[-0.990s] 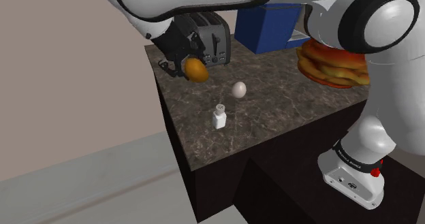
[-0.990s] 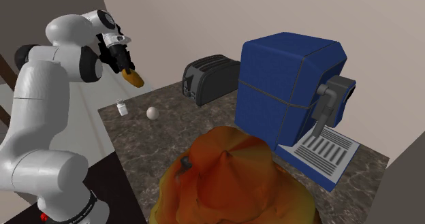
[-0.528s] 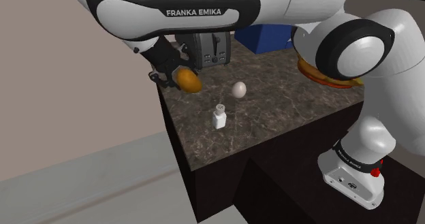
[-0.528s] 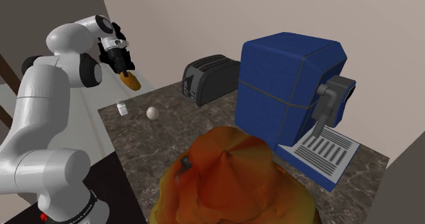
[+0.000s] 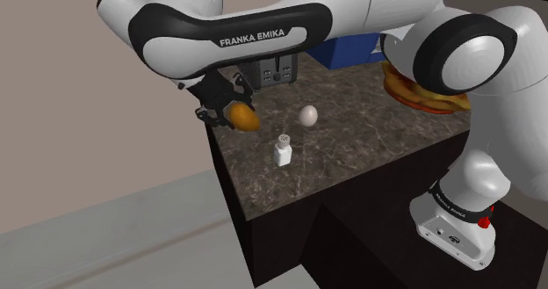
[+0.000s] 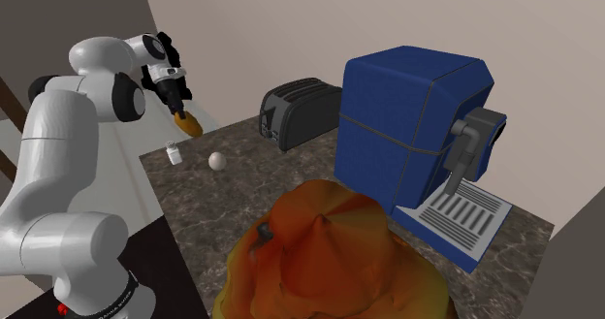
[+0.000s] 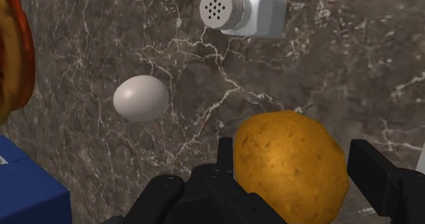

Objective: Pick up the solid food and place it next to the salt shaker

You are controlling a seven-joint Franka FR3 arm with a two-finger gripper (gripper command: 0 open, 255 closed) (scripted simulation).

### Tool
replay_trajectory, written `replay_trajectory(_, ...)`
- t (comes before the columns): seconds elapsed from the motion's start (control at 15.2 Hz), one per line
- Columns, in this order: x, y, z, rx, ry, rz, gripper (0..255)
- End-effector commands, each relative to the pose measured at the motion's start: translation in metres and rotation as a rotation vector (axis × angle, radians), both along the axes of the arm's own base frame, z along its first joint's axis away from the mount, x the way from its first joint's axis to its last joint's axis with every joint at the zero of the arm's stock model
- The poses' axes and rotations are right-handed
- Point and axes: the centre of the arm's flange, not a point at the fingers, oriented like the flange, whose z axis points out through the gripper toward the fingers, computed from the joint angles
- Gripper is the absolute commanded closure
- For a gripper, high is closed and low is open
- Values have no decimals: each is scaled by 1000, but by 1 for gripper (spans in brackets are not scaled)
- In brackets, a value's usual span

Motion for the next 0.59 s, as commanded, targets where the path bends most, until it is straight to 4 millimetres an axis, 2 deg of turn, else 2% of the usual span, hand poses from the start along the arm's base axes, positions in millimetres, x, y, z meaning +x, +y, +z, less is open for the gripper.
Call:
replay_trajectory(0.0, -1, 0, -10, 0, 0, 0, 255)
replay_trajectory(0.53, -1, 0, -52, 0, 0, 0, 255)
